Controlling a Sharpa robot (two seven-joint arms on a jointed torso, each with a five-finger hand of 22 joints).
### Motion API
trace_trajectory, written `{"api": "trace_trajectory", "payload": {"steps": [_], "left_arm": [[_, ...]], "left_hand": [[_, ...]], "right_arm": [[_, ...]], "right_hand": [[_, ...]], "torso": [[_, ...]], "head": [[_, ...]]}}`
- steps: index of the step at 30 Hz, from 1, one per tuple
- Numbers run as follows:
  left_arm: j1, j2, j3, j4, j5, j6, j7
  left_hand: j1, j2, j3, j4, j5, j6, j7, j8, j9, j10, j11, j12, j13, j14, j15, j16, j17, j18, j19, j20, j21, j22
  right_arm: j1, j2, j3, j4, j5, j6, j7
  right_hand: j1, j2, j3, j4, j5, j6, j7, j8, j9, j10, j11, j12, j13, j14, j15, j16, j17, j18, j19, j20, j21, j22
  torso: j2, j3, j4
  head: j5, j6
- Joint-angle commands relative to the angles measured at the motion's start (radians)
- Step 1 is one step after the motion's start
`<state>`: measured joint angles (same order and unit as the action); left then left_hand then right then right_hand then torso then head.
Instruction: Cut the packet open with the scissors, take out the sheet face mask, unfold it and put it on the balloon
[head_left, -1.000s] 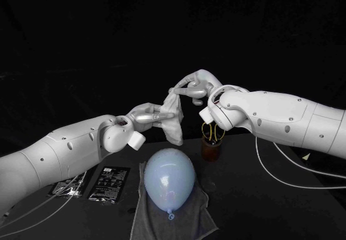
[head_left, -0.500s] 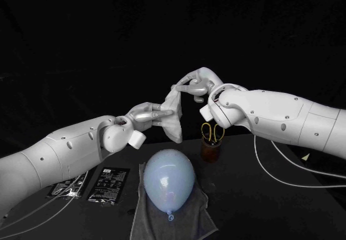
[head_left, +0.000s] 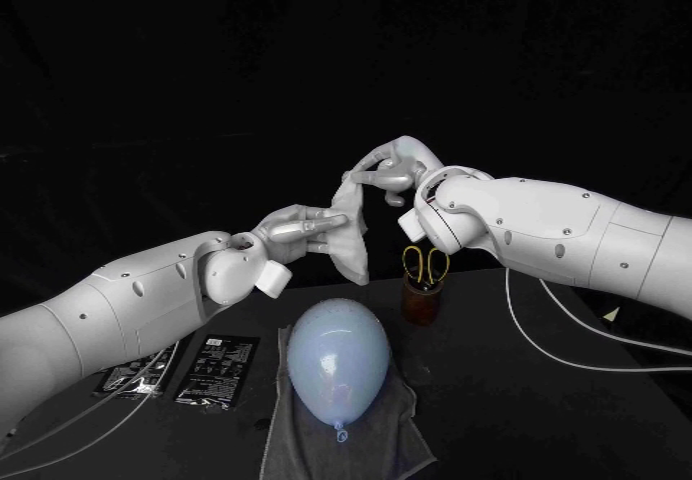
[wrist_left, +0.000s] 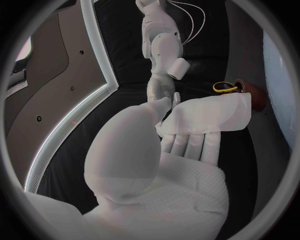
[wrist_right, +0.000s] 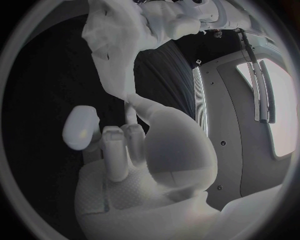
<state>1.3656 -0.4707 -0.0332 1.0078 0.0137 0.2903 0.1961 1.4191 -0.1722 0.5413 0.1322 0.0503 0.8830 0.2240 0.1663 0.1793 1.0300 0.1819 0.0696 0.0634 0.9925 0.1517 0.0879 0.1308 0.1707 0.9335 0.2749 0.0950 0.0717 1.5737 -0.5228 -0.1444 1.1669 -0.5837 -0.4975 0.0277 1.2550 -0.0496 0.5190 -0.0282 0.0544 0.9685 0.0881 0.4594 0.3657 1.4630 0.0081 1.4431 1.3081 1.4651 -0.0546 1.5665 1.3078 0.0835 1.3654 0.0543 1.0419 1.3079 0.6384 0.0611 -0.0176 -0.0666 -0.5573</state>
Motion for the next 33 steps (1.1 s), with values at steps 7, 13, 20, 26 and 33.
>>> {"api": "trace_trajectory", "payload": {"steps": [7,13,20,26,33], "left_arm": [[0.002,-0.001,0.001,0.007,0.097,0.039,0.004],[0.002,-0.004,0.001,0.009,0.109,0.030,0.002],[0.002,-0.006,0.001,0.014,0.114,0.027,-0.002],[0.002,-0.010,0.001,0.021,0.117,0.020,-0.005],[0.001,-0.021,0.001,0.033,0.130,-0.014,0.001]], "left_hand": [[-0.018,0.018,-0.001,0.023,-0.002,0.007,0.006,0.007,0.003,0.008,0.001,-0.006,-0.001,0.013,-0.001,0.005,0.002,0.016,0.018,-0.004,0.008,-0.001],[-0.015,0.024,0.001,0.026,-0.002,0.009,0.007,0.008,0.004,0.010,0.000,-0.006,-0.001,0.016,-0.002,0.005,0.003,0.016,0.025,-0.007,0.011,-0.001],[-0.004,0.028,0.002,0.025,-0.002,0.003,0.007,0.007,0.005,0.005,0.001,-0.008,-0.001,0.016,-0.002,0.002,0.003,0.017,0.060,-0.020,0.027,0.002],[-0.001,0.026,-0.001,0.025,-0.002,-0.001,0.009,0.006,0.005,0.002,0.003,-0.008,-0.001,0.008,-0.001,-0.003,0.001,0.016,0.075,-0.024,0.033,0.002],[0.004,0.020,-0.008,0.026,-0.002,-0.017,0.010,0.000,0.003,-0.015,0.008,-0.009,-0.002,-0.022,0.008,-0.020,-0.005,0.012,0.049,-0.014,0.011,-0.007]], "right_arm": [[-0.001,0.005,-0.001,-0.011,0.011,0.057,-0.032],[-0.002,0.001,-0.002,-0.014,0.012,0.053,-0.038],[-0.004,-0.002,-0.003,-0.024,0.014,0.052,-0.044],[-0.006,-0.014,-0.004,-0.020,0.015,0.042,-0.033],[-0.017,-0.069,-0.006,0.052,0.008,-0.020,0.067]], "right_hand": [[-0.084,-0.110,-0.139,0.065,-0.006,-0.207,0.092,-0.171,-0.061,-0.184,0.085,-0.269,-0.076,0.079,0.074,-0.023,0.186,0.036,-0.083,0.051,-0.172,-0.015],[-0.087,-0.113,-0.174,0.089,-0.006,-0.207,0.096,-0.184,-0.064,-0.189,0.090,-0.272,-0.085,0.077,0.079,-0.024,0.183,0.039,-0.084,0.061,-0.176,-0.016],[-0.085,-0.110,-0.190,0.101,-0.006,-0.206,0.097,-0.191,-0.065,-0.193,0.091,-0.275,-0.091,0.075,0.080,-0.025,0.179,0.042,-0.084,0.065,-0.180,-0.018],[-0.080,-0.104,-0.198,0.109,-0.006,-0.201,0.097,-0.193,-0.065,-0.192,0.091,-0.272,-0.092,0.075,0.081,-0.025,0.178,0.044,-0.084,0.067,-0.182,-0.018],[-0.024,-0.067,-0.204,0.116,-0.006,-0.150,0.086,-0.182,-0.057,-0.179,0.081,-0.252,-0.087,0.078,0.073,-0.022,0.185,0.044,-0.072,0.067,-0.167,-0.011]], "torso": [[0.000,0.0000,0.0000],[0.000,0.0003,-0.0002],[-0.001,0.0001,-0.0004],[0.000,0.0000,0.0003],[-0.001,-0.0001,-0.0009]], "head": [[0.001,0.000],[0.003,0.000],[0.003,-0.001],[0.003,-0.002],[0.005,-0.007]]}}
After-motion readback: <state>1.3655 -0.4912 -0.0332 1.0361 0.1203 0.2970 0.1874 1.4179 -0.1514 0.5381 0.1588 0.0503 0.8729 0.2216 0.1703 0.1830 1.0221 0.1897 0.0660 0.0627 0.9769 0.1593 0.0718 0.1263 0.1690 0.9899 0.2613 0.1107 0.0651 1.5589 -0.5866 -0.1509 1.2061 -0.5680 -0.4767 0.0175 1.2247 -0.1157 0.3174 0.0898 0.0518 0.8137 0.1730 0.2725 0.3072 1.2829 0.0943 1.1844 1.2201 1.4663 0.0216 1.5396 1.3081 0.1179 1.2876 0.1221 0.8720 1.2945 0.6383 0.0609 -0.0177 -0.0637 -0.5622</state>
